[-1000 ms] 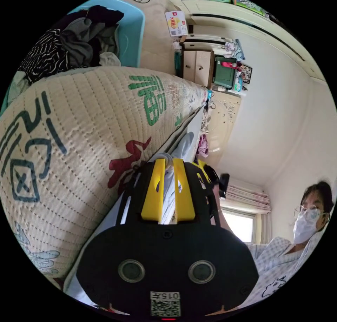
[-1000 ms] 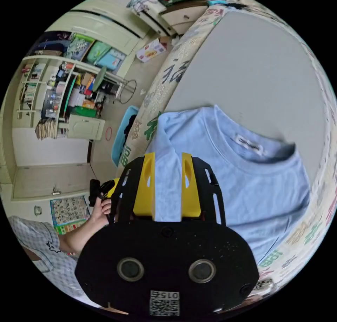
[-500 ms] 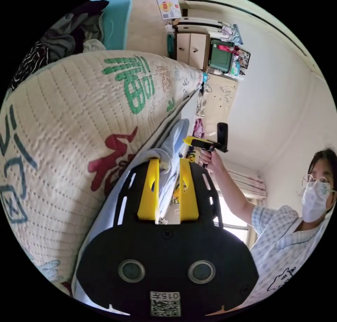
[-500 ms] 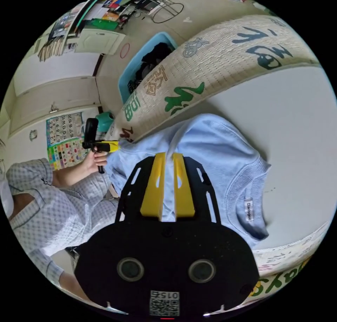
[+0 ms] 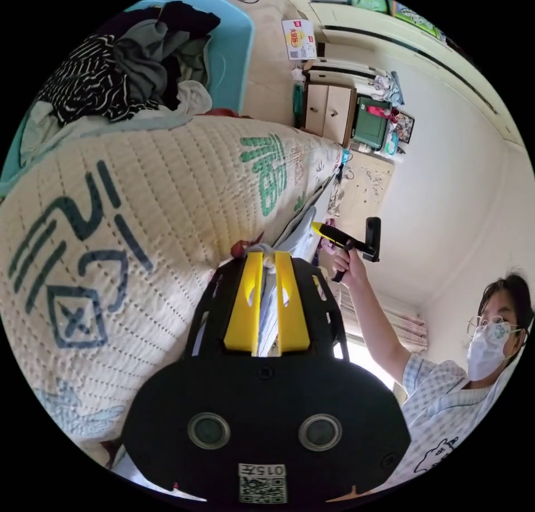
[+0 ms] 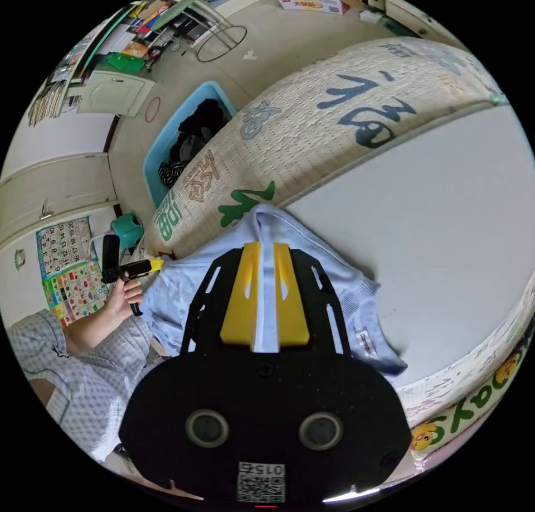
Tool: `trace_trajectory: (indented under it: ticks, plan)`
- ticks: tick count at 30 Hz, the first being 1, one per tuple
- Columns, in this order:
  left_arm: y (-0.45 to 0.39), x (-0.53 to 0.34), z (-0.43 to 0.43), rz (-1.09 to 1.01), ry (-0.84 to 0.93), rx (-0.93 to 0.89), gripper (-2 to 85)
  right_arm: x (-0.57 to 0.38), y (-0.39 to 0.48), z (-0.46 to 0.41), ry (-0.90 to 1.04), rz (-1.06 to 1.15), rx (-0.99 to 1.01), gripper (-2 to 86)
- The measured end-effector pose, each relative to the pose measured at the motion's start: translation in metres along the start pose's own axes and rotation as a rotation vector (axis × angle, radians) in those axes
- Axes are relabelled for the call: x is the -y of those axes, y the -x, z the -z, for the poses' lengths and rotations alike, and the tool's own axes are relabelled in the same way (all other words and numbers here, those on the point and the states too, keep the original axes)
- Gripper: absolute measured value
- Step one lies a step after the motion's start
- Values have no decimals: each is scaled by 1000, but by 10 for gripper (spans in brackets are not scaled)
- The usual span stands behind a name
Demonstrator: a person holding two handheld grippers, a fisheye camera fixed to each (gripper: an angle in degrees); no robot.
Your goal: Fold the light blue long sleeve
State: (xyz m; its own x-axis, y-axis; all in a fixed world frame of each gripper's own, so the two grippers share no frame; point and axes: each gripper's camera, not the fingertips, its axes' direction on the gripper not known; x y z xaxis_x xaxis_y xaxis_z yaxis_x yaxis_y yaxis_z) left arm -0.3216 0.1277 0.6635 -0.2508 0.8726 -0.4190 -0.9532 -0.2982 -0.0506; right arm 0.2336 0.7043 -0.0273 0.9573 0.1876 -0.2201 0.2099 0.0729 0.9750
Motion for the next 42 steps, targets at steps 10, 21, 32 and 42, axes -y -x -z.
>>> trace_trajectory:
  ticks: [10,21,32,42]
  plan:
    - [-273,43,-95,-810,275,421,111,-237,-130,73,-383,-381,-62,106]
    - [-399,65,-418,-1184,742,717,161,-292,-172,45,-335,-419,-54,150]
    - [-433,42,-471,-1234,891,920,21,-319,-141,73,-227,-347,-159,17]
    - [-501,-98,-297,-1417,686,638,6,-519,9,171,-560,-308,-58,-3]
